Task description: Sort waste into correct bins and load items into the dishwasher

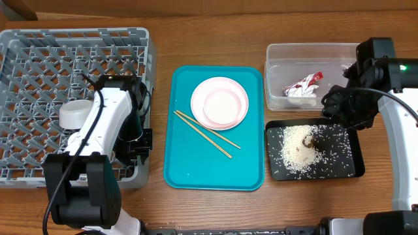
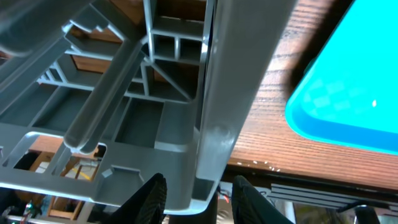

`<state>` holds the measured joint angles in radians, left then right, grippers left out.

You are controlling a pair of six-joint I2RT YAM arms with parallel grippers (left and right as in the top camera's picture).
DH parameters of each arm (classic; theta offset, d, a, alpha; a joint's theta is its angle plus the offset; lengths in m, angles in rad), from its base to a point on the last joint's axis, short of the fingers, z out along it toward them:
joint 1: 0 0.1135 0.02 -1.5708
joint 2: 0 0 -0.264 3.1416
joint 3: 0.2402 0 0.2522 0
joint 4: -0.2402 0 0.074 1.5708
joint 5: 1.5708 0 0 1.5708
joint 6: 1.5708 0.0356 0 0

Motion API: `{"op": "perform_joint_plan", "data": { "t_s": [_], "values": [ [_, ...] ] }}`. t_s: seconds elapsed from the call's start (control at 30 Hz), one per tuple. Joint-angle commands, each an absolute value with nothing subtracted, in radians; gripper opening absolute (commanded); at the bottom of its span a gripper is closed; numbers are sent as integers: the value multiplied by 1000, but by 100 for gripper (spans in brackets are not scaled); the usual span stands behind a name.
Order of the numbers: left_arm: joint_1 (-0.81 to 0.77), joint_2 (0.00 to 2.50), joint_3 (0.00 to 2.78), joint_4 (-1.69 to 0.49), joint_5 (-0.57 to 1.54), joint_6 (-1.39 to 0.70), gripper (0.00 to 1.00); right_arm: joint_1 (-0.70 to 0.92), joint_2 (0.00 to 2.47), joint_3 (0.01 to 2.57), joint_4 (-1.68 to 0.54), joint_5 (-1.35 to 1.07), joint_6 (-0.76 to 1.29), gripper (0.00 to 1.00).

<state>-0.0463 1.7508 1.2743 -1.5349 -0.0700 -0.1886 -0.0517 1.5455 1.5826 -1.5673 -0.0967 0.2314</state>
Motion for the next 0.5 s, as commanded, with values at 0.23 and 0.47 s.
{"op": "perform_joint_plan", "data": {
  "t_s": [0.23,0.47],
  "values": [
    [-51,1744,1270,-1565,-107,-206,35,-50,1534,1605,-1566,-90,229,49],
    [-55,1565,1272,-1519,-104,-202,53,-50,1534,1605,-1566,-86,228,56]
  ]
}}
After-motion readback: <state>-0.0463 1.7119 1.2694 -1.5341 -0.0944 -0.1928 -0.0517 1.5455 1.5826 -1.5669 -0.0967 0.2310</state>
